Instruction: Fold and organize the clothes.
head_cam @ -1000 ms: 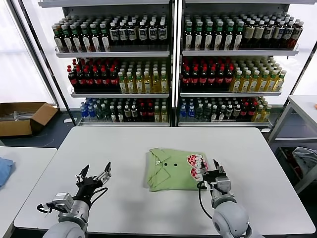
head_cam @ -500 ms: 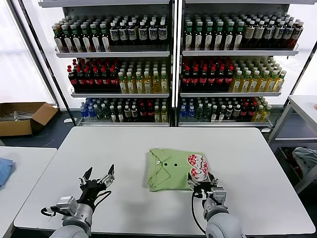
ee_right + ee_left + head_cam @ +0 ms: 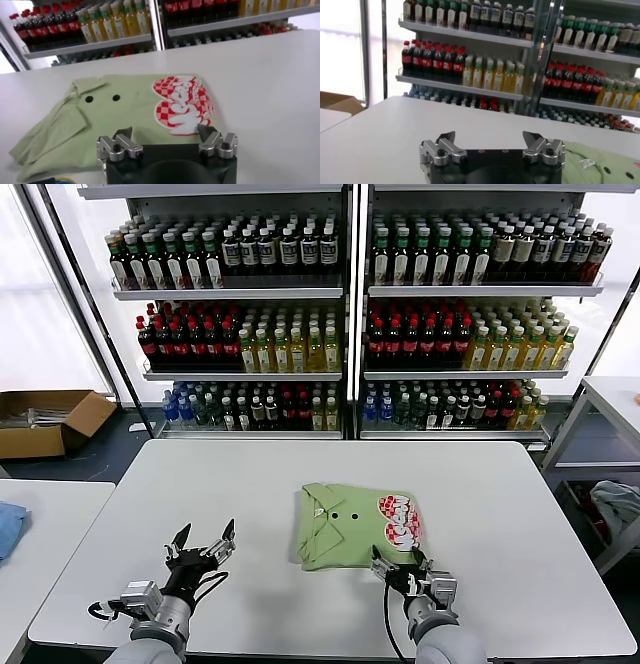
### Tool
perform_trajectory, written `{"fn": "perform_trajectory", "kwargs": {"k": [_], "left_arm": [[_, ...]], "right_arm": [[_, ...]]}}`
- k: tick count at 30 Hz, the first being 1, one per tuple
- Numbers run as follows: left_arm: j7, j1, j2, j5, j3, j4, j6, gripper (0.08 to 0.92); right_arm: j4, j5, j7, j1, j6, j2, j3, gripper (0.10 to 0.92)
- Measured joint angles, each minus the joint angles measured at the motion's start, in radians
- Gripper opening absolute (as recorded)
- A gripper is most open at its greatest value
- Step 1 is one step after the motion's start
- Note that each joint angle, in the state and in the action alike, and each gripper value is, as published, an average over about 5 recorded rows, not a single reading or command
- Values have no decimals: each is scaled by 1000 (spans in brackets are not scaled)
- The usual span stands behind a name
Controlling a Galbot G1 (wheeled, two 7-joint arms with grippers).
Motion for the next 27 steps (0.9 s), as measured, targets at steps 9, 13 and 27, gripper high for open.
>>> {"fn": "perform_trajectory", "kwargs": {"k": [9, 13, 27], "left_arm": [[0, 1, 14, 0, -3, -3, 0, 823], [-1, 3, 20, -1, -8, -13, 0, 823], [9, -10, 34, 32, -5, -49, -59, 823]], "right_arm": [[-6, 21, 8, -8, -1, 2, 10, 823], [-7, 31, 10, -11, -1, -2, 16, 823], [128, -151, -28, -28, 46, -47, 106, 823]]}}
